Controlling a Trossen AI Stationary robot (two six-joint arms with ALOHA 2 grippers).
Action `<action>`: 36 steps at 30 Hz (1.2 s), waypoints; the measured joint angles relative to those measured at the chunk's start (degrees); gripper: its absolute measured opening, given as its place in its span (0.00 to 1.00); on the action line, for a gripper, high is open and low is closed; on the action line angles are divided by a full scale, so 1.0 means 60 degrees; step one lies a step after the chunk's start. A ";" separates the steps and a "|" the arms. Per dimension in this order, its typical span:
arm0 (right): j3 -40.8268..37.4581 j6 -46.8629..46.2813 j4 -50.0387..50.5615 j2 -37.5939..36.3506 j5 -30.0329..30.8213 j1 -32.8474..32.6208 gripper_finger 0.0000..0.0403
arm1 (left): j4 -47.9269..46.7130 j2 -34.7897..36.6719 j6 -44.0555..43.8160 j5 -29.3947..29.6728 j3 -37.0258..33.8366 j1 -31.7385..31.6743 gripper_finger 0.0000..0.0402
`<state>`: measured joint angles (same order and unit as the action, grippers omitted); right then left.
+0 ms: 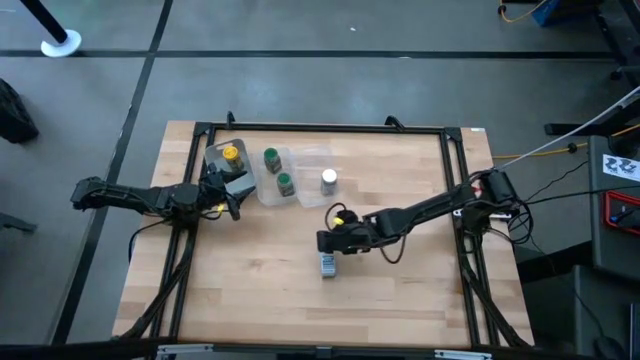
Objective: Sort spices by type
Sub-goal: Put the white seasoning bottle into the right transparent bin
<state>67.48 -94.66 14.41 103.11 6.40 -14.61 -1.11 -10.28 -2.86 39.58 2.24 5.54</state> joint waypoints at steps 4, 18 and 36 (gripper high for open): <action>0.0996 -0.0356 0.1310 0.0660 -0.0270 0.0000 0.61 | -0.0006 -0.0004 0.0059 0.0002 0.0000 0.0000 0.64; 0.2938 -0.1259 0.3952 0.1338 -0.0168 0.0011 0.61 | -0.0013 0.0001 0.0867 0.0002 0.0000 0.0000 0.63; 0.2947 -0.1436 0.3591 0.2306 -0.1002 0.0000 0.61 | -0.0019 -0.0469 0.0827 -0.0002 0.0000 0.0000 0.63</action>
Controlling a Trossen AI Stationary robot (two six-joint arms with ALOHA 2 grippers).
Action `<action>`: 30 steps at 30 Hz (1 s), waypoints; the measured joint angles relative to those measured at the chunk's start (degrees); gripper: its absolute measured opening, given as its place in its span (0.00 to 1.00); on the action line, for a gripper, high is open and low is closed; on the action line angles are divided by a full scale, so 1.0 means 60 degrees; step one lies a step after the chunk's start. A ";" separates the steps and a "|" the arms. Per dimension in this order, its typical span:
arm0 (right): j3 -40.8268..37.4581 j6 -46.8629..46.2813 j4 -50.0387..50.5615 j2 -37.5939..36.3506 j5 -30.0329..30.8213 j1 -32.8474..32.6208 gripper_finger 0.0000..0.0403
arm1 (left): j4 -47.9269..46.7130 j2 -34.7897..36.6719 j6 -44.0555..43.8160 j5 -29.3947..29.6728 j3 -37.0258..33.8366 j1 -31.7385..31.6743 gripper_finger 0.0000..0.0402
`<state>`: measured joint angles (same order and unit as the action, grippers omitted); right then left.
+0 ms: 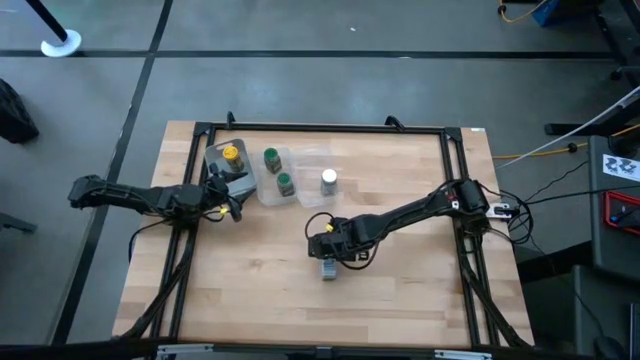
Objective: Sort spices by type
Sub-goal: Put the white seasoning bottle into the right transparent bin
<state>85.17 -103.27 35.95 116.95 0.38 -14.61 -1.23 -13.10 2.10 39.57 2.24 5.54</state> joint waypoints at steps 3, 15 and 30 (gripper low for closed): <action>-0.0004 0.0045 0.0112 0.0088 -0.0004 0.0000 0.61 | -0.0001 -0.0117 -0.0064 0.0004 0.0000 0.0000 0.63; -0.0015 0.0396 0.1643 0.0120 -0.0007 0.0022 0.59 | -0.0001 -0.0443 -0.0549 0.0002 0.0000 -0.0002 0.63; 0.0111 0.2641 0.1131 0.0039 0.0834 0.0293 0.50 | 0.0010 -0.0441 -0.0599 0.0004 -0.0004 -0.0004 0.63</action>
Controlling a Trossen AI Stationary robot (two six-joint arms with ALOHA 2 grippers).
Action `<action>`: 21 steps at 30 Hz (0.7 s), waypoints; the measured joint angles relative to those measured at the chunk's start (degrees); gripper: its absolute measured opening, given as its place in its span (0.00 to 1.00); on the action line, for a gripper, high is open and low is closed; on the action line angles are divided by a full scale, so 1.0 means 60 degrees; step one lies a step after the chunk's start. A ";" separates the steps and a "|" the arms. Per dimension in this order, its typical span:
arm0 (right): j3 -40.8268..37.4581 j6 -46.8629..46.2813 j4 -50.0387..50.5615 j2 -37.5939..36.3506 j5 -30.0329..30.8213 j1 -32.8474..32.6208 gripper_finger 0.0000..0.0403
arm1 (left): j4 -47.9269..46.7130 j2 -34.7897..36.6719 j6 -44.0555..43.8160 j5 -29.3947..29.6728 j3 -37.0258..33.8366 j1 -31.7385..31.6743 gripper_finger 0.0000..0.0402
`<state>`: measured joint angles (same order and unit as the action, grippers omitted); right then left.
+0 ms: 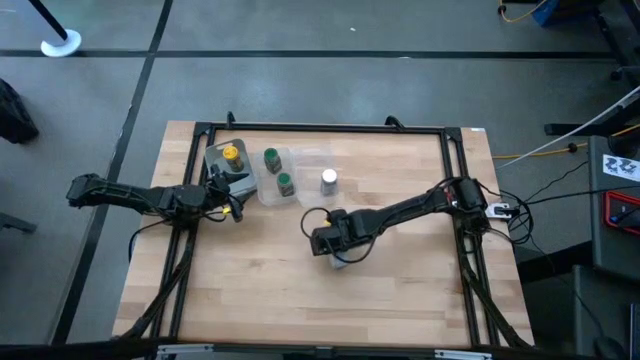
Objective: Sort spices by type
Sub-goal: Put the white seasoning bottle into the right transparent bin
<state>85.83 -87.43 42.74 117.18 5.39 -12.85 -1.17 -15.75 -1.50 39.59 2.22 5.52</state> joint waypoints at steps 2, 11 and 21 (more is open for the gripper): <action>0.0293 0.0513 0.0053 -0.0037 -0.0014 0.0102 0.50 | 0.0004 0.0000 0.0000 -0.0001 0.0000 0.0004 0.63; 0.3023 0.3396 0.2450 -0.0068 0.0469 0.0822 0.50 | 0.0018 0.0000 0.0000 0.0000 -0.0004 0.0001 0.63; 0.5217 0.9081 0.2249 -0.0094 0.2708 0.2164 0.50 | 0.0045 0.0000 0.0351 -0.0001 -0.0007 0.0002 0.63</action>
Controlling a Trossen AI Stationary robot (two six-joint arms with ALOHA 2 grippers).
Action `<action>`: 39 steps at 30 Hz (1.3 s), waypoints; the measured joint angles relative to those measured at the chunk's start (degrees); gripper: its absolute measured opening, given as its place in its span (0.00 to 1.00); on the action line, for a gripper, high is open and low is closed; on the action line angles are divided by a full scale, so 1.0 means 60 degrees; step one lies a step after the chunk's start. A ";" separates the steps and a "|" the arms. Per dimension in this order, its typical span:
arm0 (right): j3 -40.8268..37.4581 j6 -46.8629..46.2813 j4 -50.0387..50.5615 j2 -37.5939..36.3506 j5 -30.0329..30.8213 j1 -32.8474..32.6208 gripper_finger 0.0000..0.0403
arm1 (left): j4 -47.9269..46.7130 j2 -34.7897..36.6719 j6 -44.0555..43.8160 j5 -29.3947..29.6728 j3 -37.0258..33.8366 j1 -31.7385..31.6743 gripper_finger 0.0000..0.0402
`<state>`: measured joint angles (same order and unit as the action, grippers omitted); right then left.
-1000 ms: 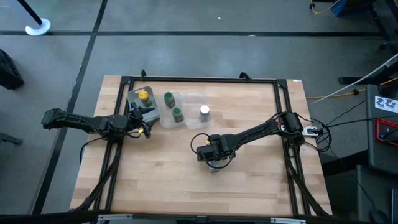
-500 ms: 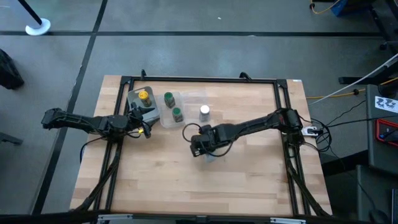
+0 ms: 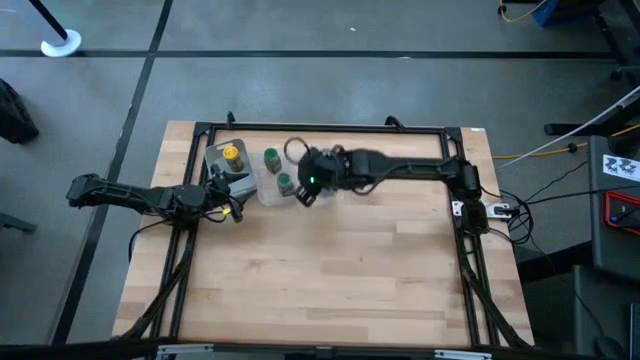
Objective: Sort spices by type
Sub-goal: Put the white seasoning bottle into the right transparent bin
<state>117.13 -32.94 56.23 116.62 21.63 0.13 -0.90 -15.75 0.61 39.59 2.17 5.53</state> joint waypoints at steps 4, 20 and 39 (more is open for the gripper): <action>0.0107 0.2007 -0.0538 0.0000 0.0122 0.0670 0.50 | 0.0003 0.0000 0.0335 0.0001 0.0000 0.0002 0.63; -0.1146 0.6336 -0.4551 0.0007 -0.4835 0.3727 0.50 | 0.0029 0.0000 0.0518 0.0001 0.0000 0.0000 0.63; -0.5755 0.6781 -1.1622 0.0036 -0.7790 0.4240 0.51 | -0.0001 0.1221 -0.1537 0.1152 -0.0007 -0.0002 0.63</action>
<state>82.60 7.74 -13.50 116.84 -25.10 25.57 -0.90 -8.42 -8.62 46.50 2.13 5.52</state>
